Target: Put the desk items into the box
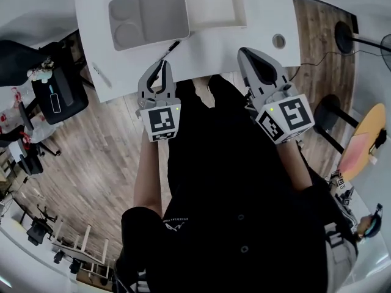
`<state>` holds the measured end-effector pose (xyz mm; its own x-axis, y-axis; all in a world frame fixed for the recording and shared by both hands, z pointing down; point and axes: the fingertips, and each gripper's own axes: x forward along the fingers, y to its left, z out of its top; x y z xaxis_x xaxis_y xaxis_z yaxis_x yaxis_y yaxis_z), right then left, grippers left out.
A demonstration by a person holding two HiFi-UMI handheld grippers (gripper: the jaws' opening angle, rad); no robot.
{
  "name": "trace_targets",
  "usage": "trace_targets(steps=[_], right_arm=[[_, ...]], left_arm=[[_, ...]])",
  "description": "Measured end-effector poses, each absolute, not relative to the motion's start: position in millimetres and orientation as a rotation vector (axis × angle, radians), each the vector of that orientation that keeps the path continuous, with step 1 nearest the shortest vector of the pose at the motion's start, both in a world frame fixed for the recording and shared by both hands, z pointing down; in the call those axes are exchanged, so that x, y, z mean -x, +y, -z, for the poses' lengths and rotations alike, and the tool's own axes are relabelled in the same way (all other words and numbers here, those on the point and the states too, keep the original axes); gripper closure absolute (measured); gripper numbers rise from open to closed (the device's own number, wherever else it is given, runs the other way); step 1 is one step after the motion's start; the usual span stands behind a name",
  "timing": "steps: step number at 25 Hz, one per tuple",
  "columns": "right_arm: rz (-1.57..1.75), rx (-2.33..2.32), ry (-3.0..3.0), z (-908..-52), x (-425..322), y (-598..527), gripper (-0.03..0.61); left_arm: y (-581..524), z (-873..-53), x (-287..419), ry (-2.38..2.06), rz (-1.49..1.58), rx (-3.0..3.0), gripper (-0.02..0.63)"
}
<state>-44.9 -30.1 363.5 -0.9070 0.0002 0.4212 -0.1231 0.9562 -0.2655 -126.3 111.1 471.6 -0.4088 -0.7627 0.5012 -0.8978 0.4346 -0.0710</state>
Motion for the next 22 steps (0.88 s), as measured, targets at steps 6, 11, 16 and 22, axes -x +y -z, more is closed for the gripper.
trace_targets(steps=[6,11,16,22], right_arm=[[-0.437,-0.241,-2.657,-373.3,44.6,-25.5,0.58],[-0.472,-0.379,-2.627,-384.7,33.3,-22.1,0.58],[-0.488,-0.492,-2.602,-392.9,24.9,-15.7,0.58],[-0.505,-0.573,-2.579,-397.4,16.8,-12.1,0.58]], left_arm=[[103.5,-527.2,121.9,-2.072,-0.548,-1.568,0.587],[100.9,-567.2,118.9,-1.932,-0.629,-1.636,0.534],[108.6,-612.1,124.1,-1.811,-0.689,-1.597,0.529],[117.7,-645.1,142.8,-1.771,-0.803,-1.518,0.529]])
